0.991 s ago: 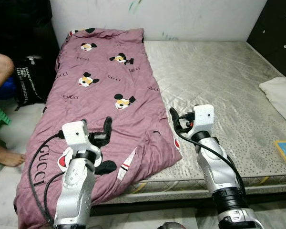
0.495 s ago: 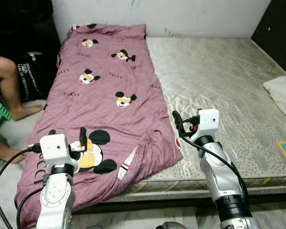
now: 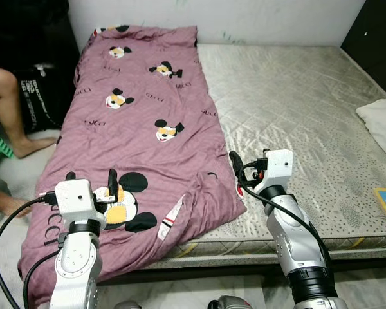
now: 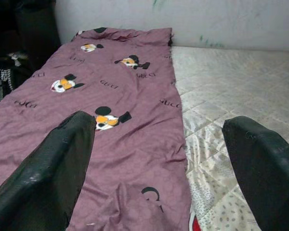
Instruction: Clean up the room
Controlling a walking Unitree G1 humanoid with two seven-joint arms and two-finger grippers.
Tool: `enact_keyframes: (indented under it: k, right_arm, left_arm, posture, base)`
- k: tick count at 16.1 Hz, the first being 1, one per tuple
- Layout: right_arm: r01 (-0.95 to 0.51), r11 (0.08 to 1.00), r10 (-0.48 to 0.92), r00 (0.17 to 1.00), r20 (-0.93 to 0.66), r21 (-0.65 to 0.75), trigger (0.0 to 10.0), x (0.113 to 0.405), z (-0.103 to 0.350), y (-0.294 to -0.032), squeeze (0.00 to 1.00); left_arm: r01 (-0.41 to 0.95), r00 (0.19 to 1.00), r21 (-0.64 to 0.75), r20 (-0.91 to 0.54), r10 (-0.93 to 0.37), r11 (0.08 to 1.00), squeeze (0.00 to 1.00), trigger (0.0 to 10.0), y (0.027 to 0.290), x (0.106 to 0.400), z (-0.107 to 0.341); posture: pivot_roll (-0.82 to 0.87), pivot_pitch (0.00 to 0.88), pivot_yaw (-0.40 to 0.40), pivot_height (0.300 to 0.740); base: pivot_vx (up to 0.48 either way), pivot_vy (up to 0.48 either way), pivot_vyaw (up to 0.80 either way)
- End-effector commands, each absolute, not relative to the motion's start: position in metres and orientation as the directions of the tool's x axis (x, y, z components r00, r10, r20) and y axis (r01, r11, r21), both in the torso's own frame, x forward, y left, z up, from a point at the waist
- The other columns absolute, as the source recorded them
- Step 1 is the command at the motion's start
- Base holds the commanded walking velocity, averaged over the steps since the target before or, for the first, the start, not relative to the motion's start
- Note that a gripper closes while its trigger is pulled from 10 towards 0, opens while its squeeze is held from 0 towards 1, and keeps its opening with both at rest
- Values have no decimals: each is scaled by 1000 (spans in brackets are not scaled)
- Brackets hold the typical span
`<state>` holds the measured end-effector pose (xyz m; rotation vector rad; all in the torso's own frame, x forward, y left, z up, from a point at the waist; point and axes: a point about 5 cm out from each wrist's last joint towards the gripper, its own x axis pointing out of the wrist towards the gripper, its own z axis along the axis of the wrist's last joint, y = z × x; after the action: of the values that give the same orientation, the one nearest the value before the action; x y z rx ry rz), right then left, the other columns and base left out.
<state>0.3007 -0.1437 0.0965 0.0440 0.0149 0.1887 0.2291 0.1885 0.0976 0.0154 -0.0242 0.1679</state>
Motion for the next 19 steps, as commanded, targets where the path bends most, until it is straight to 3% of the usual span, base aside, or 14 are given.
enact_keyframes:
  k: [1, 3, 13, 19]
  right_arm:
    - [-198, 979, 199, 980, -8, 39, 10000, 300, 99, -144, 0]
    - [-210, 977, 210, 978, -10, 35, 10000, 299, 99, -142, 0]
    - [-235, 971, 236, 971, -21, 43, 10000, 297, 97, -137, 0]
    - [-249, 968, 250, 968, -25, 34, 10000, 299, 98, -137, 0]
  left_arm:
    - [-160, 987, 5, 27, 160, 987, 0, 10000, 187, 231, 100]
    - [-160, 987, -4, 26, 160, 987, 0, 10000, 186, 232, 100]
    - [-156, 988, -4, 11, 156, 988, 0, 10000, 186, 234, 99]
    - [-177, 984, -21, 10, 177, 984, 0, 10000, 186, 237, 99]
  posture:
    - [-52, 115, -41, 740]
    - [-58, 128, -38, 740]
    - [-51, 130, -41, 630]
    - [-53, 118, -42, 630]
  base:
    - [0, 0, 0]
    - [0, 0, 0]
    - [0, 0, 0]
    - [0, 0, 0]
